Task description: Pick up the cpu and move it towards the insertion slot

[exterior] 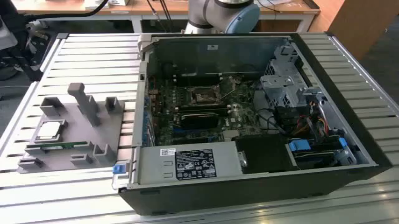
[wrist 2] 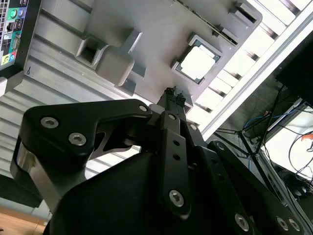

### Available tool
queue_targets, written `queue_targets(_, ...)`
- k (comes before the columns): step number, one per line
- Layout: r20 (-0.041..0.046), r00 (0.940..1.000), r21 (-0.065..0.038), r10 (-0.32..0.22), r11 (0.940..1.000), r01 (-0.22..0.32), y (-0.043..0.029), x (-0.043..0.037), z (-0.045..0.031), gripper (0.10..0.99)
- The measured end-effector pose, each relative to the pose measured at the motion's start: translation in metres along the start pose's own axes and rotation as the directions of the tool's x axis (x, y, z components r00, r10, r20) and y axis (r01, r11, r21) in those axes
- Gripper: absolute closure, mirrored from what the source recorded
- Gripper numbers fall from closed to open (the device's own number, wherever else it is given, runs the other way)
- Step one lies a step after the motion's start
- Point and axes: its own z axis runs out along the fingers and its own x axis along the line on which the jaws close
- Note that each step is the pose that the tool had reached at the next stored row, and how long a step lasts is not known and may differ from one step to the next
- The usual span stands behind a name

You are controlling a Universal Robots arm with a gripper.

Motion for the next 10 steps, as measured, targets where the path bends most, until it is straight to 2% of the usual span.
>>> queue_targets(10,-0.0001,1.0000,0.000,0.000,1.0000,0.000,0.0000,0.0010,0.0000,0.980)
